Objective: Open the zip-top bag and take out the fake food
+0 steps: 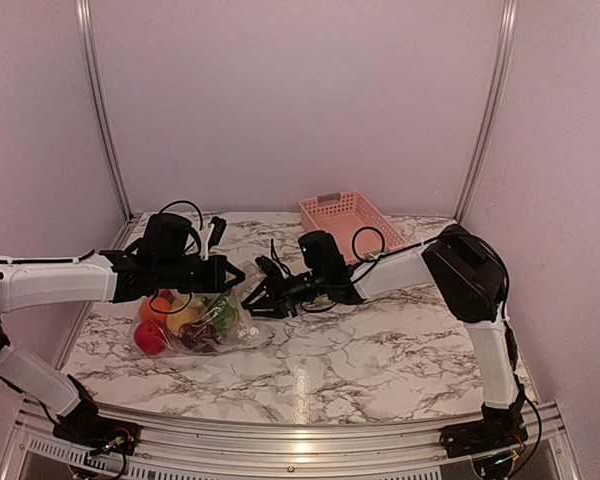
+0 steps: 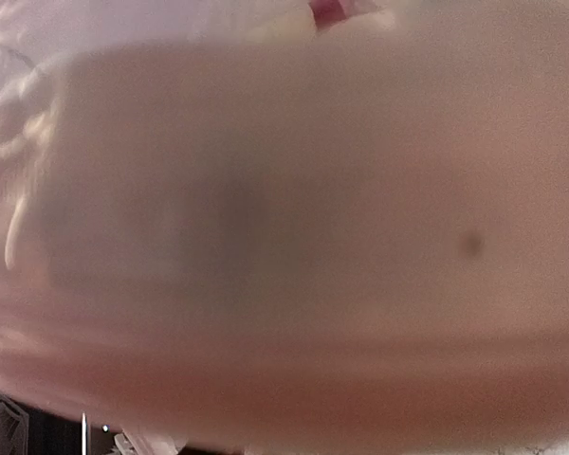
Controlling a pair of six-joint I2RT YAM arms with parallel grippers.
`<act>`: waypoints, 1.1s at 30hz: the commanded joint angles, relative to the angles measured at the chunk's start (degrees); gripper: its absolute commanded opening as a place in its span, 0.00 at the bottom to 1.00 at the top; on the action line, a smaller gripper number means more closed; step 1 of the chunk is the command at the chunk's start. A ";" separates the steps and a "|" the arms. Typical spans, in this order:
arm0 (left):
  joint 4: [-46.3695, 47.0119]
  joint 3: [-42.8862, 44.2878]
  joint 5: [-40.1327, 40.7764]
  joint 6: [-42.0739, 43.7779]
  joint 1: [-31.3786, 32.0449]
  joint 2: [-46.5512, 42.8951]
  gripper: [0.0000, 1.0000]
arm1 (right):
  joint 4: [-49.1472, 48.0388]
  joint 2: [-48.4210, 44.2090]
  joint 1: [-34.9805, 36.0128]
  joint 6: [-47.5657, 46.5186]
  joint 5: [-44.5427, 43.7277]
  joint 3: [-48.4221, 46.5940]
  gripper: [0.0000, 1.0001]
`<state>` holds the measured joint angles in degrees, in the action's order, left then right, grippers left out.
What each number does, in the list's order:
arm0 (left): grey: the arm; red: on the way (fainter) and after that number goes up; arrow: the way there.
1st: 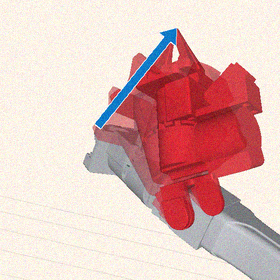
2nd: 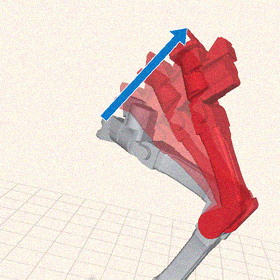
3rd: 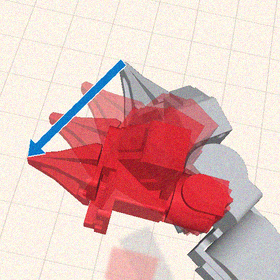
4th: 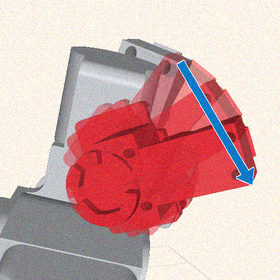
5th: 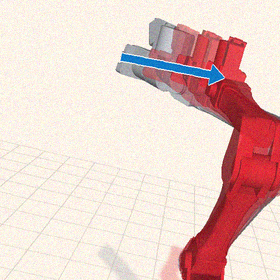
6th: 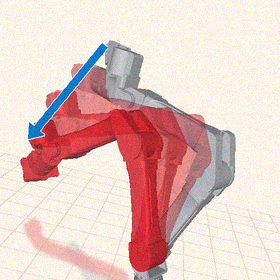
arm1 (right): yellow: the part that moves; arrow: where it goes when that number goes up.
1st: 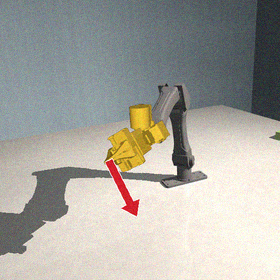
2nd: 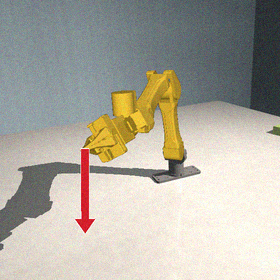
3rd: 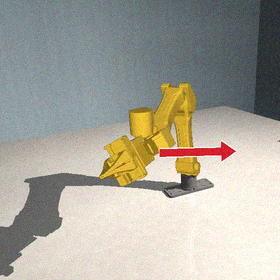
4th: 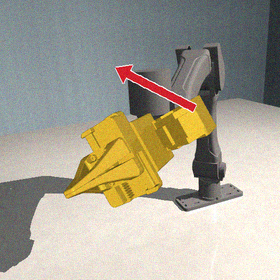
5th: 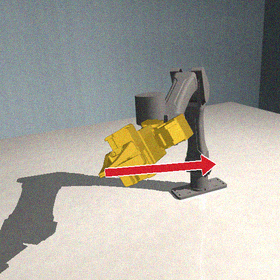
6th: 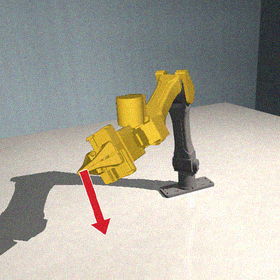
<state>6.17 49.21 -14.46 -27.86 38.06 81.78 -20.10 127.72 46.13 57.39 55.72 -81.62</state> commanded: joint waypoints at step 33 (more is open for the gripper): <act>-7.83 0.54 -4.39 7.46 0.52 -3.23 0.00 | 18.16 -21.66 -0.09 -35.53 -31.62 12.65 0.30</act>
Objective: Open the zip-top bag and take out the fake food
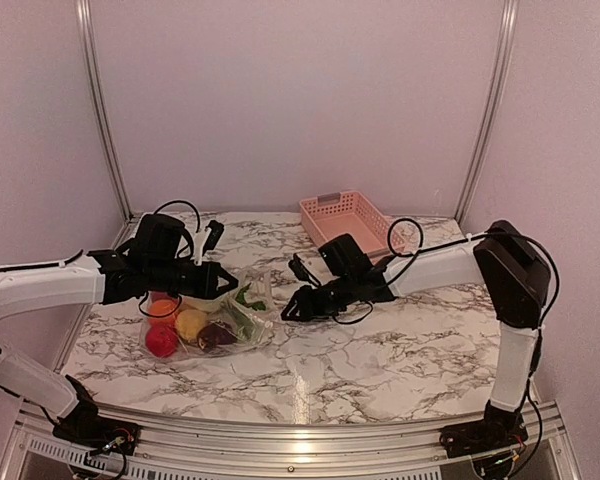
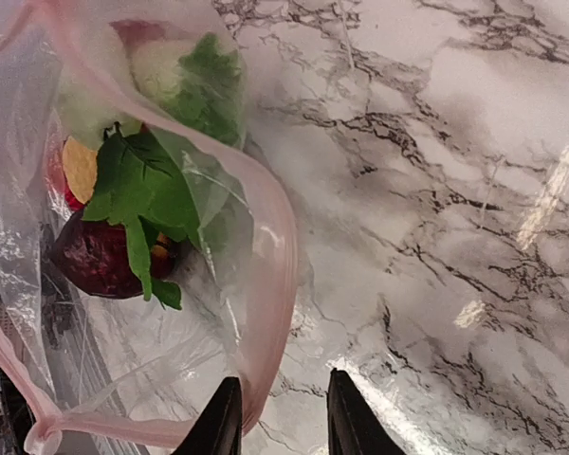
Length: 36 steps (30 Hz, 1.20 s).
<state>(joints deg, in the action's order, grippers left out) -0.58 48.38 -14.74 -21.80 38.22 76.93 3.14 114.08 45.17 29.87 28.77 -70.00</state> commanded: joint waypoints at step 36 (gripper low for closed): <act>4.78 2.51 -10.58 -1.82 -0.25 3.08 0.00 | -27.92 -4.12 6.28 -24.92 -7.35 7.91 0.77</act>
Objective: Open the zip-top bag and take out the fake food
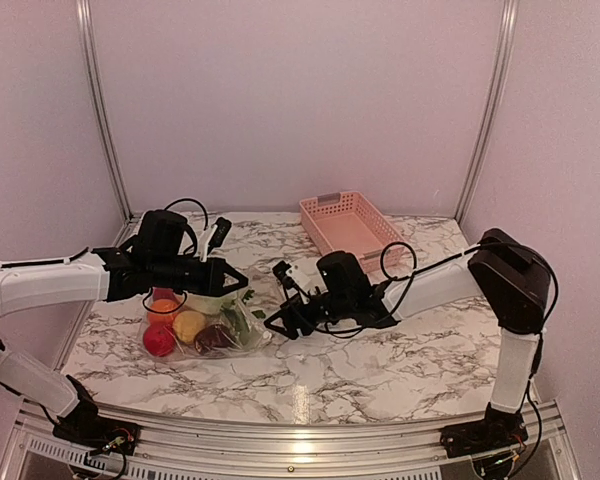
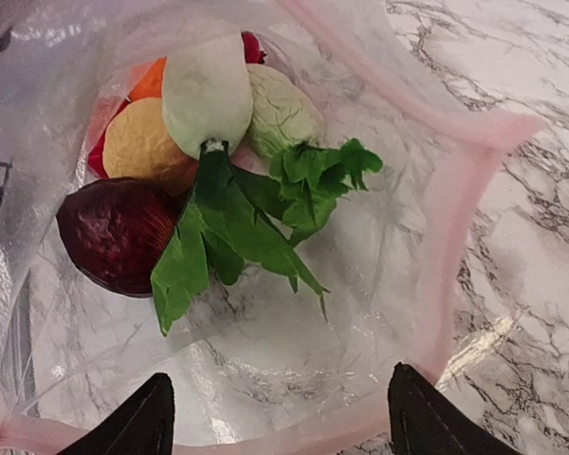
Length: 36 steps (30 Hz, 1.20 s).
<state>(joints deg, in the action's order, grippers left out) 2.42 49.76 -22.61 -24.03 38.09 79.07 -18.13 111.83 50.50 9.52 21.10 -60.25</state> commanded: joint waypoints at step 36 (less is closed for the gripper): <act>-19.05 -8.15 9.98 -11.11 -29.70 -9.49 0.77 | -12.59 16.59 3.46 -17.69 7.49 -15.39 0.76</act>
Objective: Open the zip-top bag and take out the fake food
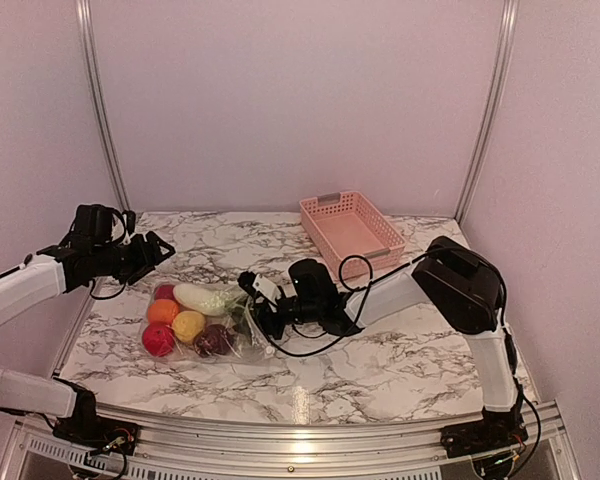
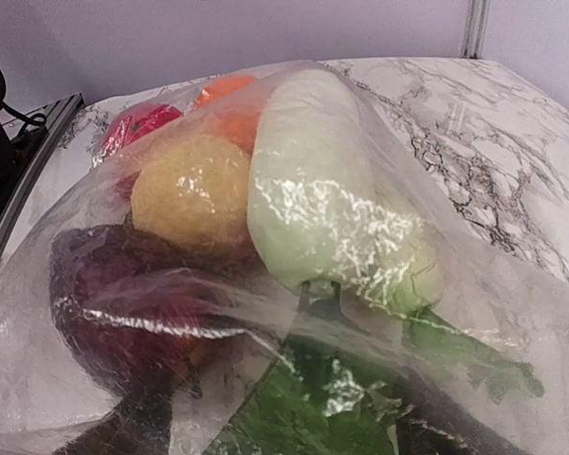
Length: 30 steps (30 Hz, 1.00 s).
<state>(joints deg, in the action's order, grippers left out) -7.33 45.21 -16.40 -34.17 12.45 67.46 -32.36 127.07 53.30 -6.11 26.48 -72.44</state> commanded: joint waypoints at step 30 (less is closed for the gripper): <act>-5.37 -4.14 -1.10 2.05 -5.33 16.28 0.15 | 15.14 4.82 0.35 -4.44 -6.26 -11.85 0.09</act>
<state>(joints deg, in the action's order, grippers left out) -11.77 41.08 -20.14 -32.75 7.25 82.06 -19.35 135.26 53.43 -10.61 22.81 -84.36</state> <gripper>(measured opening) 0.228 0.142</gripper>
